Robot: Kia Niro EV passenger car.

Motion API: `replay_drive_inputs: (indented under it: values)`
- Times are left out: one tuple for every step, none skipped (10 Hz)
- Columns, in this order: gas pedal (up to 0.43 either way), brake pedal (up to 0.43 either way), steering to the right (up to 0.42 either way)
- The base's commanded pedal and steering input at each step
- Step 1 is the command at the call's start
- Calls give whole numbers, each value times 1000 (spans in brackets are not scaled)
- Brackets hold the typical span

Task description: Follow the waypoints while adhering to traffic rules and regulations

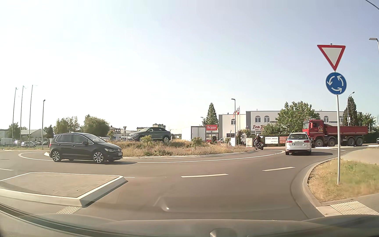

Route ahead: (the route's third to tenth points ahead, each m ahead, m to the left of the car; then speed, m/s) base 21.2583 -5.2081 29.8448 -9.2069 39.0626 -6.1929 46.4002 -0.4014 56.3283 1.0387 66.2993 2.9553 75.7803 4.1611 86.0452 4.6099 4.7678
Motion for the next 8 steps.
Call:
replay_drive_inputs:
  values:
    - [0, 238, 41]
    - [0, 238, 50]
    - [0, 238, 58]
    - [0, 238, 65]
    - [0, 238, 72]
    - [0, 232, 79]
    - [0, 165, 87]
    - [0, 30, 93]
